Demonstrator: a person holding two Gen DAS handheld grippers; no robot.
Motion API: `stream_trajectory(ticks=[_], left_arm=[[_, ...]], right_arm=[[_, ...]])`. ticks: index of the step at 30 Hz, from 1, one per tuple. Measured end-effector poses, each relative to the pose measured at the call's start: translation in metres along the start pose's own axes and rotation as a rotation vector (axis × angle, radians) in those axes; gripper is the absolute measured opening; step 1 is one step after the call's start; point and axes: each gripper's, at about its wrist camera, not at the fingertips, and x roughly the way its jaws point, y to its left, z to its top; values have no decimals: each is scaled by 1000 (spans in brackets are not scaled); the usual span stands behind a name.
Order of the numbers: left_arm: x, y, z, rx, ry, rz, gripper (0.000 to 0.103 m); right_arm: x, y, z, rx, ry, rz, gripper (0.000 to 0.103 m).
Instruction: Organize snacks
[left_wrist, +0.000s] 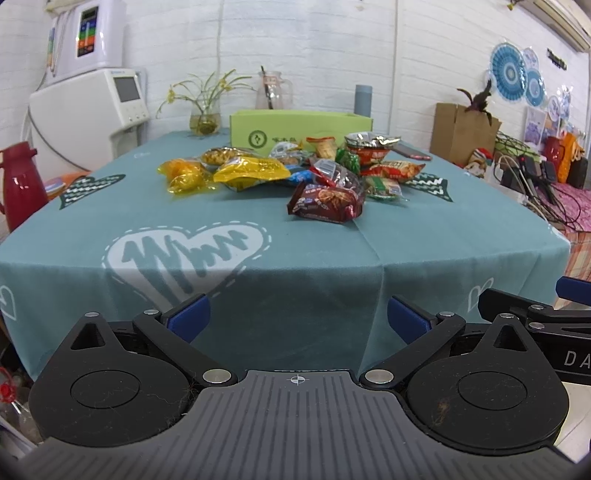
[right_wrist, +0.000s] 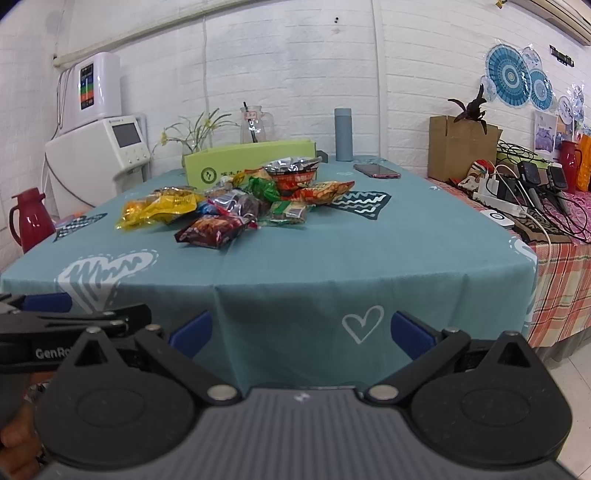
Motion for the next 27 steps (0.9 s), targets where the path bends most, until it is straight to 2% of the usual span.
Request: stream_trajectory(ticks=[27], left_arm=[[2, 3, -4, -27, 26, 8, 92]], right_arm=[[5, 4, -3, -17, 20, 6, 103]])
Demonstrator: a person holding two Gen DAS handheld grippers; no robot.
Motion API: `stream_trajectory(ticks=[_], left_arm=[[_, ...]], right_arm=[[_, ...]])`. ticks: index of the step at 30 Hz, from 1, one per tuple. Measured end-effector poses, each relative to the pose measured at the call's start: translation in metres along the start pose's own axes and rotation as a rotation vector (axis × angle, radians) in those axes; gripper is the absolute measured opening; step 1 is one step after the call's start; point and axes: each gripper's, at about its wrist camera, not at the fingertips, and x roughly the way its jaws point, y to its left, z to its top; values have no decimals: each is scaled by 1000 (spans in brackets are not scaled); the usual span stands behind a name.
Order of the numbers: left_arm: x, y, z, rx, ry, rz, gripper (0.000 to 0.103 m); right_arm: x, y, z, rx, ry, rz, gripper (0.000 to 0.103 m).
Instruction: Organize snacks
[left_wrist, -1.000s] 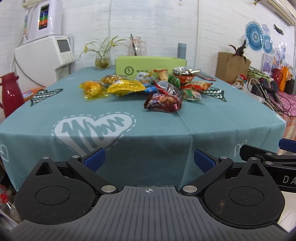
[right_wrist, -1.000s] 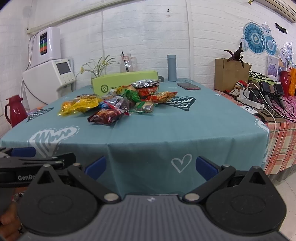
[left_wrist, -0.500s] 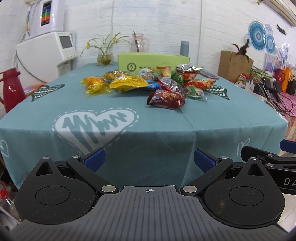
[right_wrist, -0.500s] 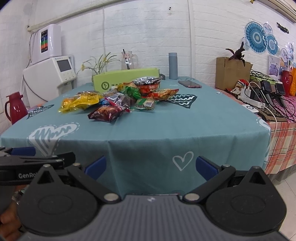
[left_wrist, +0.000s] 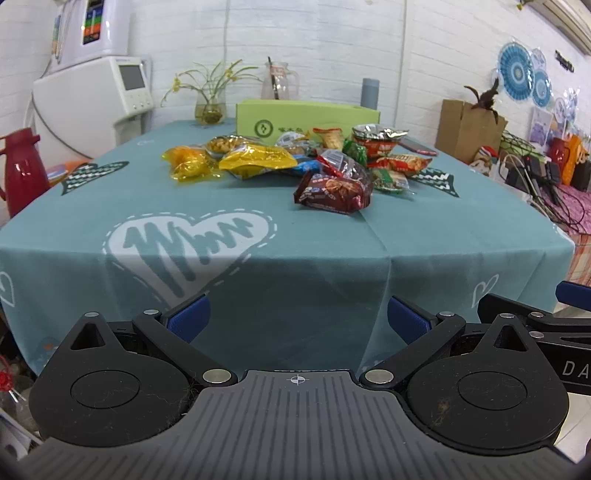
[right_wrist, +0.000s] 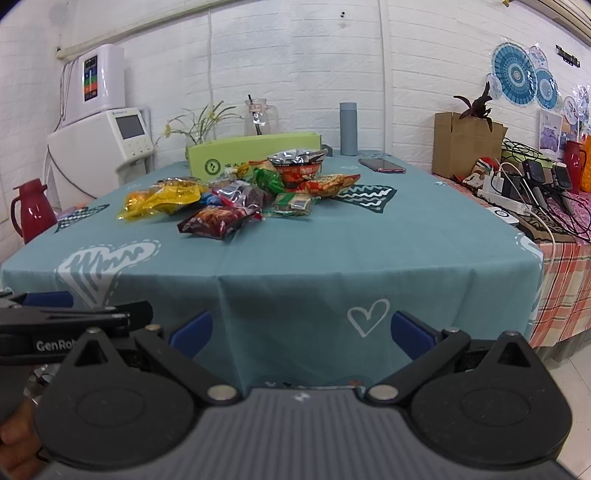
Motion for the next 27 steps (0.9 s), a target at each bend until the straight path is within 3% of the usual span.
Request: stream_trajectory(ticks=[9, 13, 15, 19, 27], left_arm=[[1, 1, 1, -1, 1, -4, 92], [5, 4, 23, -19, -38, -20, 92], [10, 6, 39, -22, -70, 17, 92], [33, 13, 60, -29, -76, 62, 92], [80, 22, 66, -44, 21, 45, 92]], right_arm=[[1, 0, -1, 2, 1, 3, 103], [7, 0, 5, -5, -9, 6, 103], [14, 0, 14, -33, -48, -1, 103], [49, -5, 37, -55, -103, -8, 103], [133, -13, 54, -88, 26, -32, 103]])
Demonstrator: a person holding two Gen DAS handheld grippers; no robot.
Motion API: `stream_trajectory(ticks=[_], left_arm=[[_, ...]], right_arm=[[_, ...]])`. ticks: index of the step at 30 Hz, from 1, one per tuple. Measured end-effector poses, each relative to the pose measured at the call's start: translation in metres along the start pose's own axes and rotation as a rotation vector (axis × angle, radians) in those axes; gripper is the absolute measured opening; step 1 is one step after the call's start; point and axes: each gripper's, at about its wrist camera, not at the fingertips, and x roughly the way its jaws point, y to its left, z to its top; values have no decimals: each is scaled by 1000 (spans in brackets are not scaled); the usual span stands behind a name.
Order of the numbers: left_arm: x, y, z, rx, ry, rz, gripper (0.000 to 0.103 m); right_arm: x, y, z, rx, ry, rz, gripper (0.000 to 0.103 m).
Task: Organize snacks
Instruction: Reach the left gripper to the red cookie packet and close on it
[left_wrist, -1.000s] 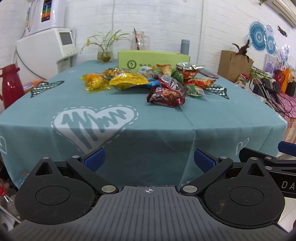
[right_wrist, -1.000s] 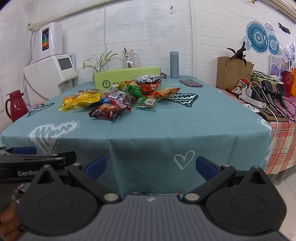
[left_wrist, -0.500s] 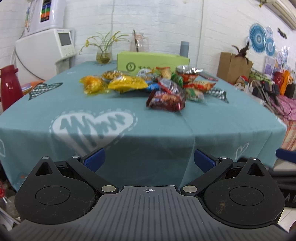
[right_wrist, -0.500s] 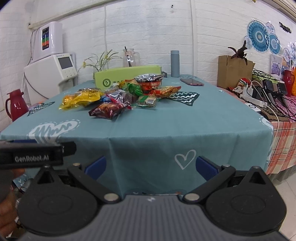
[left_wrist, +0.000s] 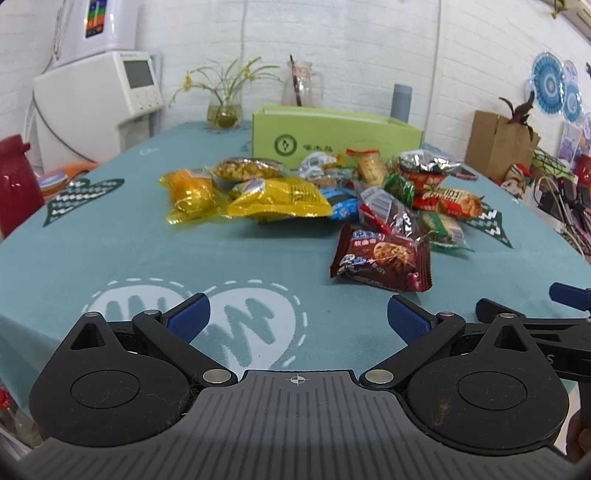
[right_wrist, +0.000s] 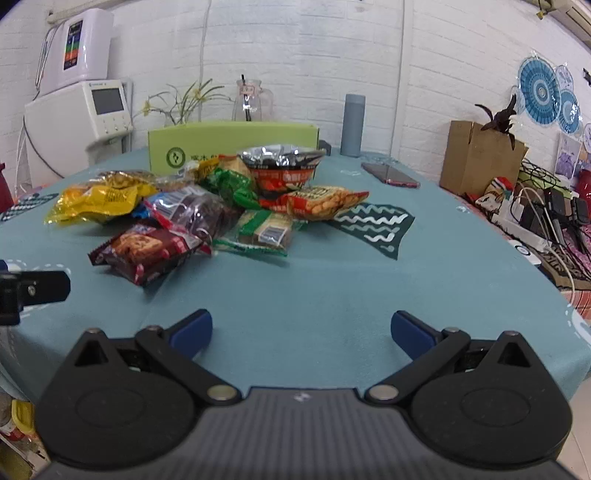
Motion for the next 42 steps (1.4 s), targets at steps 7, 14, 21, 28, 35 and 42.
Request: stream_trajectory(ticks=[7, 14, 21, 28, 35, 42], left_arm=[[26, 8, 6, -38, 74, -11, 92], [22, 35, 43, -164, 62, -119, 91], [37, 46, 69, -209, 103, -182, 89], [48, 63, 70, -255, 128, -154, 88], [60, 51, 68, -200, 167, -201, 87], [72, 29, 60, -168, 232, -239, 79]], right_arm=[[10, -7, -8, 7, -68, 92, 103], [1, 7, 22, -40, -8, 374, 103], [41, 47, 57, -208, -9, 465, 103], [50, 66, 53, -246, 94, 551, 103], [39, 64, 53, -172, 83, 535, 102], [48, 72, 50, -227, 102, 527, 101]])
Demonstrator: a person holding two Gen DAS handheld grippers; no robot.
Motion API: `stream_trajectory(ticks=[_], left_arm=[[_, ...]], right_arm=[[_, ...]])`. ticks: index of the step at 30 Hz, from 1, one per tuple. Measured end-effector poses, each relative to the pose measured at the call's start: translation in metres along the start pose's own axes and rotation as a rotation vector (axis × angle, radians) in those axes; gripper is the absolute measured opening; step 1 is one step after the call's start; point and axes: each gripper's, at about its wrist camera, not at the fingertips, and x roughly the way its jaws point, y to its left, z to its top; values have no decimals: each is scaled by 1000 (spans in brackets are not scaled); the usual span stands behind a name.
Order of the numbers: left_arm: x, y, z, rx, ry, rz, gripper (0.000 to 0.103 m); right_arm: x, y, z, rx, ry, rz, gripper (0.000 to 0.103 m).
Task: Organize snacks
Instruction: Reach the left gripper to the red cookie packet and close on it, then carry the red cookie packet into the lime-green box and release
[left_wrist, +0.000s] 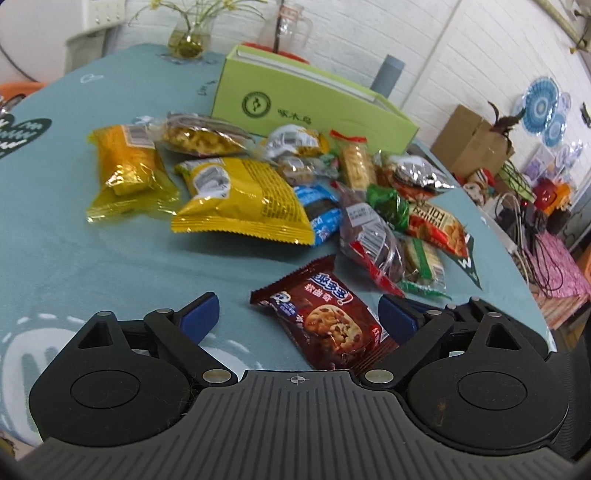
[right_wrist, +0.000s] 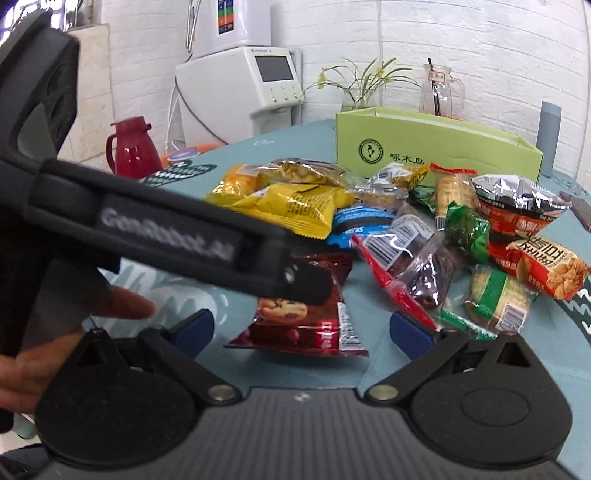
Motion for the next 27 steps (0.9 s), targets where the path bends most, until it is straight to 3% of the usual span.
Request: stream_trajectory(ticks=[2, 4, 6, 8, 10, 15, 18, 22, 27], left_arm=[[3, -3, 0, 19, -3, 11, 77], [6, -7, 0, 45, -1, 23, 68], [6, -11, -3, 80, -7, 39, 62], [4, -11, -6, 88, -7, 0, 48], [1, -8, -6, 66, 11, -57, 26], [-11, -5, 6, 15, 13, -73, 19], [-27, -10, 30, 31, -52, -97, 19], [-30, -21, 84, 70, -142, -102, 19], [13, -23, 179, 114, -200, -91, 19]], right_arm=[[3, -1, 1, -10, 3, -3, 99], [10, -3, 0, -16, 17, -6, 92], [9, -1, 1, -41, 2, 8, 72], [8, 3, 3, -60, 10, 21, 67], [8, 5, 5, -62, 22, 21, 66], [-2, 1, 19, -11, 7, 73, 66], [-15, -2, 42, -31, -65, 69, 66], [-10, -15, 88, -100, -147, 34, 66], [43, -59, 166, -141, -155, -13, 66]])
